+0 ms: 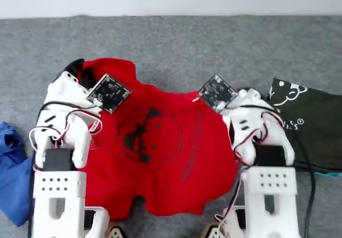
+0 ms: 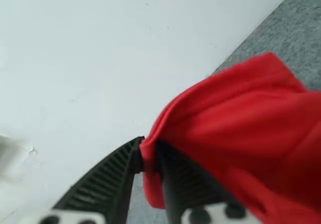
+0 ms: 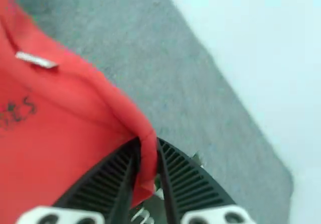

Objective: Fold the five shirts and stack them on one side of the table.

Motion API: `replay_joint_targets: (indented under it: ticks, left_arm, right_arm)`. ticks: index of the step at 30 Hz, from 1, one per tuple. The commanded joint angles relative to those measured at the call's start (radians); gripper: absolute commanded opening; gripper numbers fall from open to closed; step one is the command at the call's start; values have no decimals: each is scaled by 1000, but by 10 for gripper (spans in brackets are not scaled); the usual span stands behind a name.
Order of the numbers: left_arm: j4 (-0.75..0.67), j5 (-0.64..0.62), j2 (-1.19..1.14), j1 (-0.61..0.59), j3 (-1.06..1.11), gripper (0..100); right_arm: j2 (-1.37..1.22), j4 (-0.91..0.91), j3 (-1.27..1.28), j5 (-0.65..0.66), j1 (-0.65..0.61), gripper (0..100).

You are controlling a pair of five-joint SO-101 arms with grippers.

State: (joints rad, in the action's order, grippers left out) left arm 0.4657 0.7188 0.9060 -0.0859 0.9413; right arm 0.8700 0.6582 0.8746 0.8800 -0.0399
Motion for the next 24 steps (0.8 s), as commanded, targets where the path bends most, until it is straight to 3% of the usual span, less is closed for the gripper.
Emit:
replay_joint_targets:
  ticks: [1, 8, 13, 24]
  left_arm:
    - [-107, 17, -60, -3, -5, 13]
    - [-296, 17, -361, -25, -142, 13]
    - [-347, 18, -577, -32, -306, 13]
    - [-341, 57, -815, -35, -616, 13]
  right_arm:
    - [-91, -194, -11, 25, -13, 10]
    - [-314, -527, -12, 106, -61, 10]
    - [-504, -753, -64, 141, -84, 10]
    - [-912, -865, -482, 152, -85, 10]
